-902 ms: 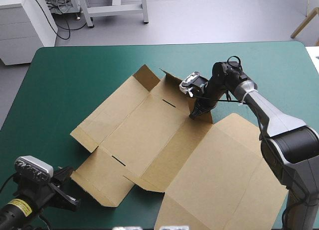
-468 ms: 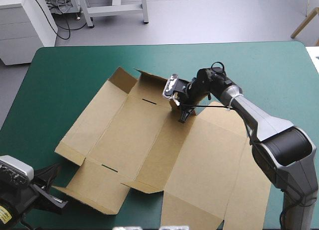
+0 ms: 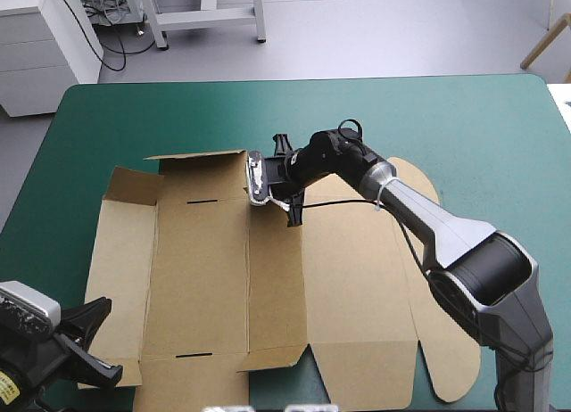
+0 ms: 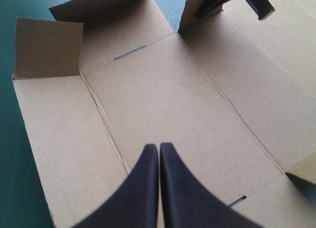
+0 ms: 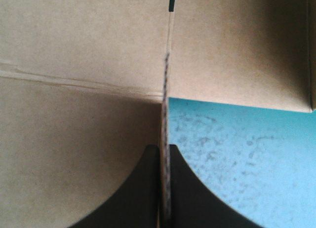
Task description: Fold the box
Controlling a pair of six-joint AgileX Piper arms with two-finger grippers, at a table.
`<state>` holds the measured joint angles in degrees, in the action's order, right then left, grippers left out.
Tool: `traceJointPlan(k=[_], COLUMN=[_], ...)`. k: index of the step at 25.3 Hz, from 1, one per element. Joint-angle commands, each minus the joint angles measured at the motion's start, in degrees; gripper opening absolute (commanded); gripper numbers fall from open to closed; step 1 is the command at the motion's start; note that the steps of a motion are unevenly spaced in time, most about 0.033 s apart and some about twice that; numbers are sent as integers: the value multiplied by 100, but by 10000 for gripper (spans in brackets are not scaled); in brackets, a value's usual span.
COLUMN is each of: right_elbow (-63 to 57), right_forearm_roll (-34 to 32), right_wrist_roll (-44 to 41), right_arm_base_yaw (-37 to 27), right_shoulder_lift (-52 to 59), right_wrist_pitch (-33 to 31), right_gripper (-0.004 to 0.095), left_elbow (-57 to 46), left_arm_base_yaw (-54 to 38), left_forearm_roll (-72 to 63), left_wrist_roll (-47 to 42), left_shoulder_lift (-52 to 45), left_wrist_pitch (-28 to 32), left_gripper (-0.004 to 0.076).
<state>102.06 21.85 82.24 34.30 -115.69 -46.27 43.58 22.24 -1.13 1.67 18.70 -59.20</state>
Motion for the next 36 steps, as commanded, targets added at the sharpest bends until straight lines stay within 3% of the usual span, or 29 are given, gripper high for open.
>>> traceJointPlan(k=[1,12,22,24,27,29,33,36], right_elbow=[270,270,270,270,270,270,270,270], right_forearm_roll=[161,142,84,-3,-225,-608,-1544,-2865], right_wrist_roll=[152,-771,-1549,-1806,-2233,-2629,-3162,-4015], right_arm_base_yaw=[-22,-22,-22,-22,-22,-22,-22,-34], right_shoulder_lift=[263,102,102,102,164,269,540,826], right_wrist_pitch=[195,-488,-410,-356,-357,-357,-525,-933], right_gripper=[-20,-19,-14,88,380,521,537,536], left_elbow=[168,168,168,168,168,168,168,168], left_arm_base_yaw=[5,5,5,5,5,5,5,5], left_forearm_roll=[-94,-94,-94,-94,-94,-94,-94,-94], left_wrist_roll=[-30,-30,-30,-30,-30,-30,-30,-30], left_shoulder_lift=[74,74,74,74,74,74,74,74], left_wrist_pitch=[340,340,340,340,340,320,305,305], left_gripper=[-10,-10,-10,-10,-10,-10,-10,-10])
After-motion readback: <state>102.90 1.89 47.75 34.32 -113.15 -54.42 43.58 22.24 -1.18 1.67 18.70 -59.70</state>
